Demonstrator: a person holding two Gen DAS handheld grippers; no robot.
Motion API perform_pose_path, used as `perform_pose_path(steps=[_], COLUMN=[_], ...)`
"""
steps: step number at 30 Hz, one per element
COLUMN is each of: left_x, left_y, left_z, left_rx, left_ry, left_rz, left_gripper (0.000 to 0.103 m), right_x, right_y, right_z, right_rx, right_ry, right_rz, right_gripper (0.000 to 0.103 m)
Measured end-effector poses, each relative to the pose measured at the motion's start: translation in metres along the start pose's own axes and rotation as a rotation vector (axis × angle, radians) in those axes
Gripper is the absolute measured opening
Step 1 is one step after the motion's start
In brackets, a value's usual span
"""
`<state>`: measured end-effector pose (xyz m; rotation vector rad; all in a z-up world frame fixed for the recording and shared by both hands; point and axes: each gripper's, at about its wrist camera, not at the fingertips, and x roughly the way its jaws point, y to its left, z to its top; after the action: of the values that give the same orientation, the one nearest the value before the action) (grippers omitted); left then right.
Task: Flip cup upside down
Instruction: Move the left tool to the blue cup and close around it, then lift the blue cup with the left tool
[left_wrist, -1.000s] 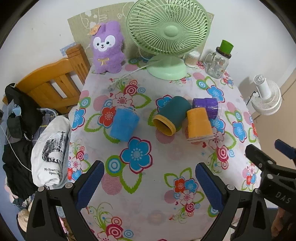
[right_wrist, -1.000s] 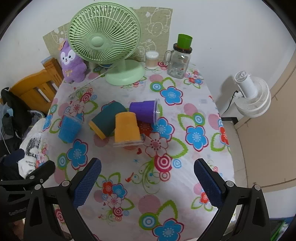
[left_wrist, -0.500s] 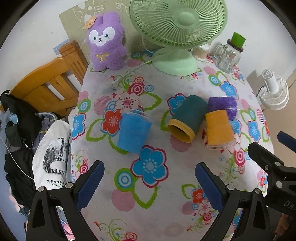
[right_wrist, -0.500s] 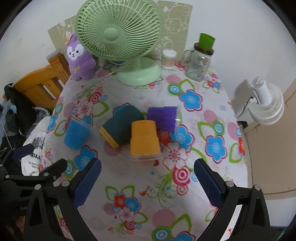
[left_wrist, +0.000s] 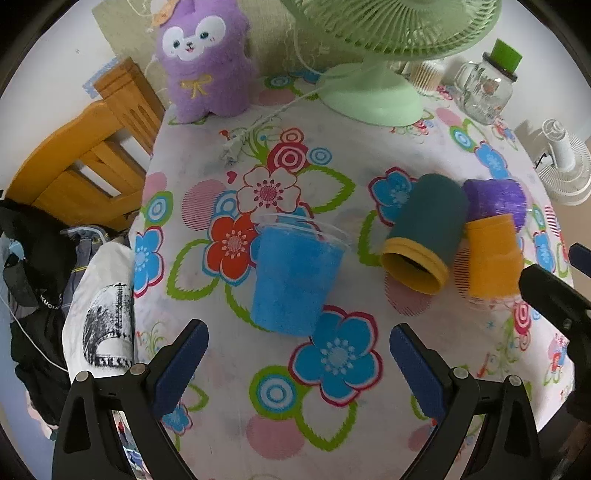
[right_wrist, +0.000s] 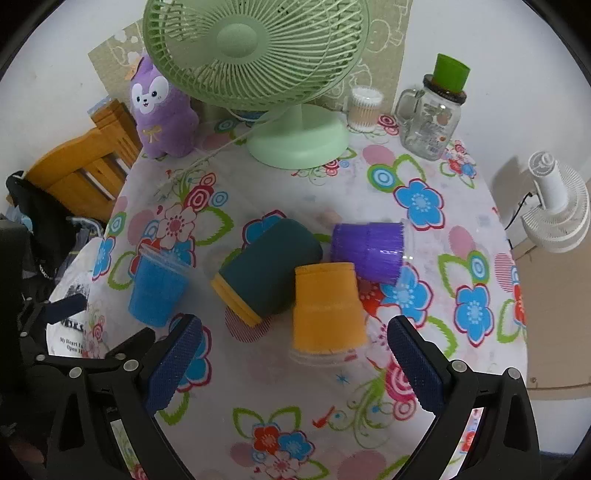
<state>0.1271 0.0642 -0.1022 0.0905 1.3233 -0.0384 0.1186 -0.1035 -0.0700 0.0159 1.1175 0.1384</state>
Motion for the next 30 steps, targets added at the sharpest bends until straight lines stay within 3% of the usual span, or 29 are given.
perform_pose_path(steps=[13, 22, 24, 30], left_x=[0.060, 0.079, 0.080, 0.077], left_y=[0.005, -0.001, -0.003, -0.005], left_z=[0.016, 0.020, 0.021, 0.021], left_rx=[0.041, 0.080, 0.088, 0.047], left_ry=[0.040, 0.032, 0.026, 0.029], left_rz=[-0.037, -0.014, -0.012, -0.040], left_gripper=[0.100, 0.078, 0.065, 0.061], right_x=[0.040, 0.053, 0.054, 0.054], right_y=[0.009, 0.012, 0.012, 0.013], right_z=[0.006, 0.003, 0.001, -0.003], right_rx=[0.035, 0.021, 0.028, 0.027], right_ry=[0.037, 0.068, 0.072, 0.080], right_rz=[-0.010, -0.030, -0.029, -0.029], right_gripper=[0.102, 0.100, 0.100, 0.100])
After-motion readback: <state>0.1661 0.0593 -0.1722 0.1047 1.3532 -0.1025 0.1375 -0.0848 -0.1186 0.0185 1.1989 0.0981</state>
